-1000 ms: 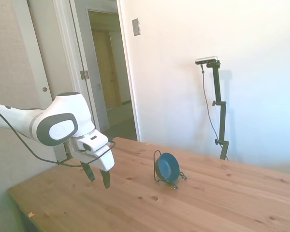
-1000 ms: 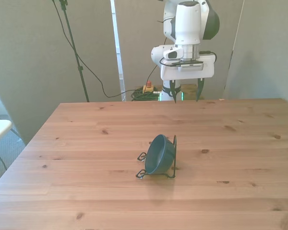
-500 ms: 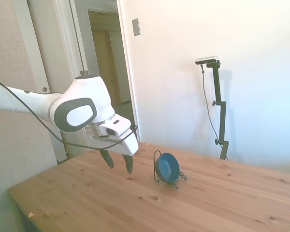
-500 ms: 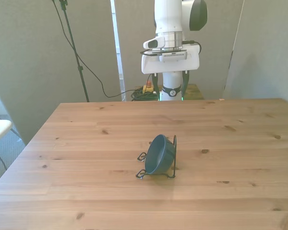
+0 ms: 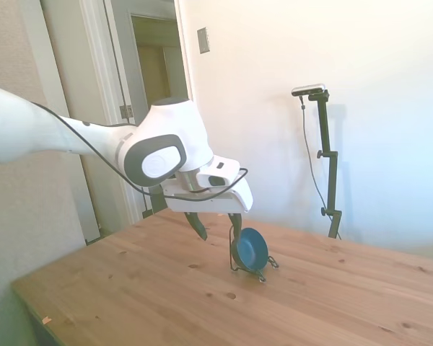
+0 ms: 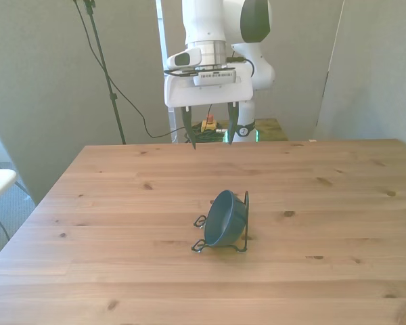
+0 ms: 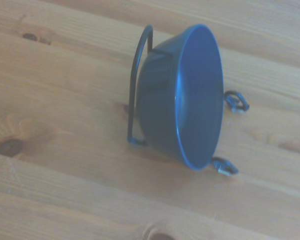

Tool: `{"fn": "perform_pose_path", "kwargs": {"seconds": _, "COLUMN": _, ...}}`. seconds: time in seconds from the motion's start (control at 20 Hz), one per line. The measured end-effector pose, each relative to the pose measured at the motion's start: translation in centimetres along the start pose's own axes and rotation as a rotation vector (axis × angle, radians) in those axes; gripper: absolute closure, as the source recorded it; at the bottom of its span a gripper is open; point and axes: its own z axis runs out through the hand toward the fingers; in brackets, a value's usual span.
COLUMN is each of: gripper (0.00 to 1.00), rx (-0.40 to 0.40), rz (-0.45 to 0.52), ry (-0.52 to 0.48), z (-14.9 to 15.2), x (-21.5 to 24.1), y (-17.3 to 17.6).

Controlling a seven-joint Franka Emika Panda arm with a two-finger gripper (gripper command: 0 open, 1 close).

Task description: Unload the bowl

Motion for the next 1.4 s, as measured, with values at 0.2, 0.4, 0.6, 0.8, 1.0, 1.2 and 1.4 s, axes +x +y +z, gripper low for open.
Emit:
{"fn": "perform_pose_path", "kwargs": {"seconds": 0.2, "gripper": 0.00, "rx": 0.079, "rz": -0.068, "ry": -0.018, "z": 2.3, "x": 2.1, "y": 0.0}}
{"fn": "perform_pose_path", "kwargs": {"seconds": 0.4, "gripper": 0.00, "rx": 0.161, "rz": -0.165, "ry": -0.078, "z": 4.8, "x": 3.6, "y": -0.1}}
{"fn": "perform_pose_path", "kwargs": {"seconds": 0.6, "gripper": 0.00, "rx": 0.187, "rz": -0.240, "ry": -0.115, "z": 6.7, "x": 5.4, "y": 0.6}}
{"fn": "perform_pose_path", "kwargs": {"seconds": 0.8, "gripper": 0.00, "rx": 0.202, "rz": -0.289, "ry": -0.143, "z": 9.0, "x": 6.8, "y": 0.2}}
{"fn": "perform_pose_path", "kwargs": {"seconds": 1.0, "gripper": 0.00, "rx": 0.228, "rz": -0.342, "ry": -0.202, "z": 10.6, "x": 7.7, "y": -0.4}}
{"fn": "perform_pose_path", "kwargs": {"seconds": 1.2, "gripper": 0.00, "rx": 0.268, "rz": -0.366, "ry": -0.237, "z": 10.9, "x": 8.5, "y": -1.1}}
{"fn": "perform_pose_path", "kwargs": {"seconds": 1.4, "gripper": 1.00, "rx": 0.280, "rz": -0.371, "ry": -0.236, "z": 10.6, "x": 9.0, "y": -1.4}}
